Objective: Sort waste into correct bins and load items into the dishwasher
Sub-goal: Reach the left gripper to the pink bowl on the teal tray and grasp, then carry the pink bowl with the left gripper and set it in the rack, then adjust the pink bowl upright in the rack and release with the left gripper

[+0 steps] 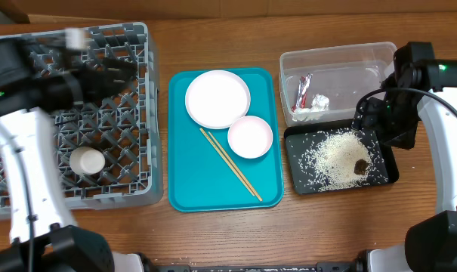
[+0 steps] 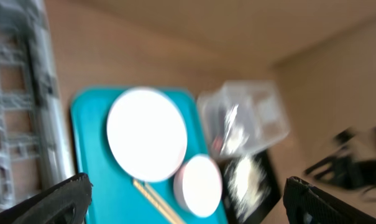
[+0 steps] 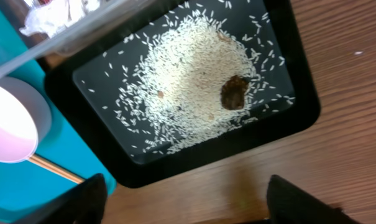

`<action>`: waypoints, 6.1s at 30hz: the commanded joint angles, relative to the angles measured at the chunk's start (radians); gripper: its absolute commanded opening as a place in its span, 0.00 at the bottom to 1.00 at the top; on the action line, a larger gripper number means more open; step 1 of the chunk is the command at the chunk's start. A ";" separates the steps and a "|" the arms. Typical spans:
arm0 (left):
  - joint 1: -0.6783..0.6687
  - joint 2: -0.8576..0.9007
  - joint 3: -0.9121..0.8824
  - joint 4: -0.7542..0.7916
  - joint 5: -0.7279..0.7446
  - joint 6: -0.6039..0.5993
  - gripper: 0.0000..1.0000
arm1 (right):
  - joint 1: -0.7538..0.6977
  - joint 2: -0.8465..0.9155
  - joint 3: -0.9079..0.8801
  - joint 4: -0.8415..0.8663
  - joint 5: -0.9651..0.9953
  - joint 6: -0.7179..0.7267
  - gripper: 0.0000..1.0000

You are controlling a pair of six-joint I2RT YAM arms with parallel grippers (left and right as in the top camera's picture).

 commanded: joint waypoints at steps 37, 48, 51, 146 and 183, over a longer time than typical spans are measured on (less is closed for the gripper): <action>-0.974 0.393 0.094 -0.014 -0.772 -0.003 0.04 | -0.003 -0.008 0.004 0.016 0.011 0.005 1.00; -0.781 0.083 0.230 -0.110 -0.696 -0.001 0.04 | -0.003 -0.008 0.004 0.014 0.011 0.005 1.00; -0.635 0.063 0.230 -0.108 -0.583 0.015 0.04 | -0.003 -0.008 0.004 0.014 0.011 0.005 1.00; -0.334 0.436 0.229 0.052 -1.076 0.024 0.28 | -0.003 -0.008 0.004 0.009 0.011 0.005 1.00; -0.031 0.383 0.357 0.049 0.107 0.274 0.04 | -0.003 -0.008 0.004 0.004 0.011 0.005 1.00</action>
